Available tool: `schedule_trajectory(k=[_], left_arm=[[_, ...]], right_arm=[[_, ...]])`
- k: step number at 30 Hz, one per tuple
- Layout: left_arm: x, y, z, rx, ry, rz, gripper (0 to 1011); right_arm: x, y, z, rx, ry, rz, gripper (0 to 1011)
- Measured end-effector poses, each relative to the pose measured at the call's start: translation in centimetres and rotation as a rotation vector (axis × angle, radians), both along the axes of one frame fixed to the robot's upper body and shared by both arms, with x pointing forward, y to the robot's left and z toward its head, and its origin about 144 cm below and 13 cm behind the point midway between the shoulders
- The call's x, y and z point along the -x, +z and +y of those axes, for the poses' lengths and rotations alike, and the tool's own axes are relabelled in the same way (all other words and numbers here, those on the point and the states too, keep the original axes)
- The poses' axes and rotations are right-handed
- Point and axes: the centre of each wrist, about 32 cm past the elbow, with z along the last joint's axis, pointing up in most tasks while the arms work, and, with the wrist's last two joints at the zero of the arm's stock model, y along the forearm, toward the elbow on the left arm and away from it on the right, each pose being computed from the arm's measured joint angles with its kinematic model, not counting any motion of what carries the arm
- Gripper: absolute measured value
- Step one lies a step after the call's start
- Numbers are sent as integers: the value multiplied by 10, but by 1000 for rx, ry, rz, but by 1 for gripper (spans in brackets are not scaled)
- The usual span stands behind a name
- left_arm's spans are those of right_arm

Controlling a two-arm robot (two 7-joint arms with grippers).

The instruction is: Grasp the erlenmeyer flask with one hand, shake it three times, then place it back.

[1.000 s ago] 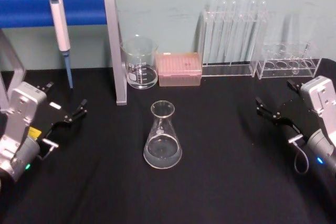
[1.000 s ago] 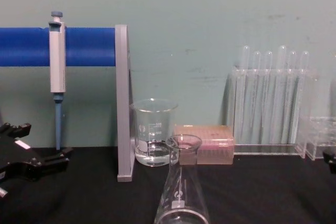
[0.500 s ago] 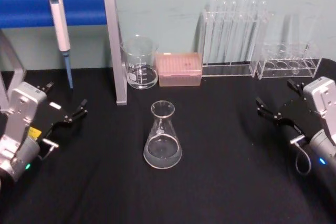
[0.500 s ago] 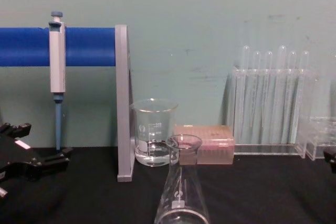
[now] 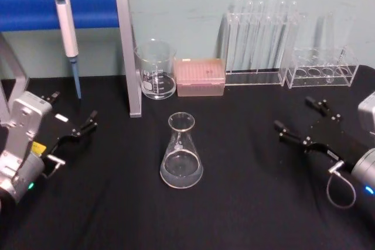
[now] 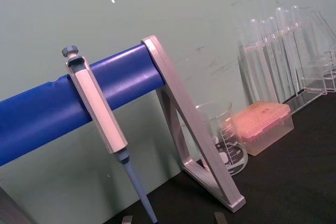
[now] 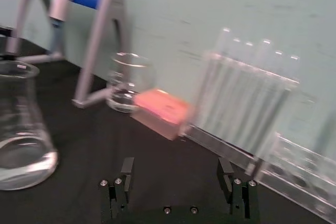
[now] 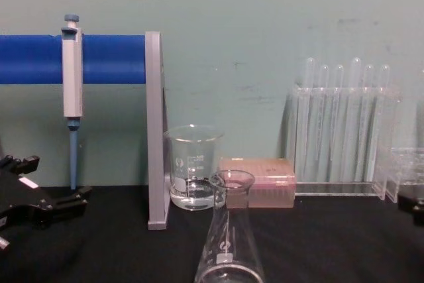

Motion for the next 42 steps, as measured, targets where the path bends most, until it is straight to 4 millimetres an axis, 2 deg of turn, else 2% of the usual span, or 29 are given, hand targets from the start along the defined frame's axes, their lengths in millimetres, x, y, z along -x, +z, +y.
schedule_trajectory(k=[11,20,42], left_arm=[[0,0,0,0,0,0,1001],[0,0,0,0,0,0,1001],[0,0,0,0,0,0,1001]], right_arm=[[0,-1,9,-34,196,9,1003],[-8,-5,23,-64,350,17,1003],[-49,-11,61,-153,533,66,1003]])
